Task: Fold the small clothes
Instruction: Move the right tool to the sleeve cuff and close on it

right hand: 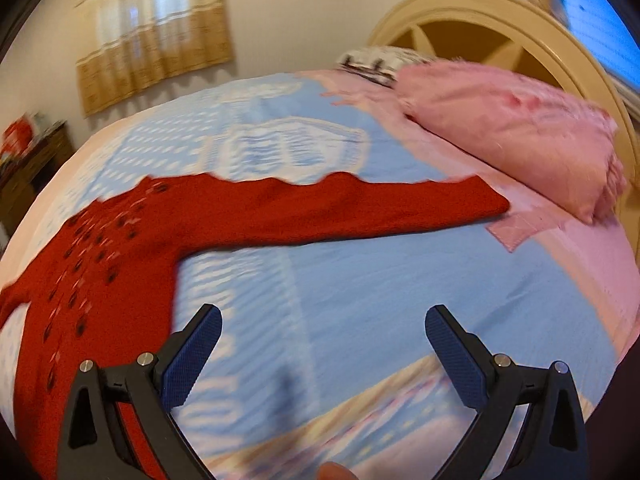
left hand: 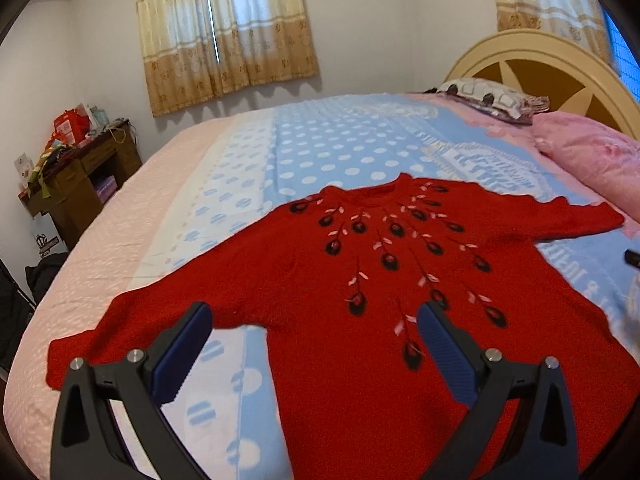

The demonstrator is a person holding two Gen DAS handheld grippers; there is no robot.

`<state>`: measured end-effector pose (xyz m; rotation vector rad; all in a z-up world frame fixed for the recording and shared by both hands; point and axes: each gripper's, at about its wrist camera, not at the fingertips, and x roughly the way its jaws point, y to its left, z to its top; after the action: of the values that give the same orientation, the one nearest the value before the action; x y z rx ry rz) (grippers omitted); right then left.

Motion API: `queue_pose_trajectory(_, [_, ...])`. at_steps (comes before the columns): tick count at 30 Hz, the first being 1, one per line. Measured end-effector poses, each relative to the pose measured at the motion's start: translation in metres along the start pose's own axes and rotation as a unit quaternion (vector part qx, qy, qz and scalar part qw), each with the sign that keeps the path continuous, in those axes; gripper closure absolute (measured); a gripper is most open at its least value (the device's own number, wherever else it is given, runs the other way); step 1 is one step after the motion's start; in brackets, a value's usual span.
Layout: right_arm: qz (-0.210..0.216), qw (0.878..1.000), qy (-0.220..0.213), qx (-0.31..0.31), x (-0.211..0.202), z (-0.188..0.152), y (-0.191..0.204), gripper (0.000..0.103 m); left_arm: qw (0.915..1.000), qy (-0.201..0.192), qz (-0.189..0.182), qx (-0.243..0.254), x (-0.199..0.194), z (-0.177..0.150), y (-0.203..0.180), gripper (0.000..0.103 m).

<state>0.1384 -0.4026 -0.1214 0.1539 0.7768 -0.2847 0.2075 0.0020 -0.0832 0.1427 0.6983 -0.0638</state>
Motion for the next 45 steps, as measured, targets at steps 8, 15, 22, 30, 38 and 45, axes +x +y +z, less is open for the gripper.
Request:
queue_pose_trajectory(8, [-0.044,0.996,0.027,0.067,0.040,0.032,-0.065,0.001,0.9994,0.033,0.010,-0.002,0.048,0.011,0.002,0.000])
queue_pose_trajectory(15, [-0.083,0.984,0.036,0.155,0.060,0.054,-0.137,0.004,0.9981,0.055,-0.015,-0.024,0.078,0.017,0.007,0.000])
queue_pose_trajectory(22, [-0.100,0.974,0.046,0.200,0.088,0.070,-0.178,0.017,0.9971,0.067,-0.020,-0.030,0.094,0.018,0.010,0.000])
queue_pose_trajectory(30, [-0.119,0.976,0.056,0.175,0.118,0.091,-0.179,0.041,0.9971,0.064,-0.015,-0.040,0.099,0.018,0.013,0.000])
queue_pose_trajectory(38, [-0.080,0.983,0.057,0.156,0.128,0.103,-0.160,0.084,0.9974,0.063,-0.013,-0.031,0.099,0.017,0.012,0.000])
queue_pose_trajectory(45, [-0.029,0.992,0.033,0.121,0.109,0.120,-0.112,0.088,0.9976,0.050,-0.025,-0.040,0.086,0.019,0.017,0.000])
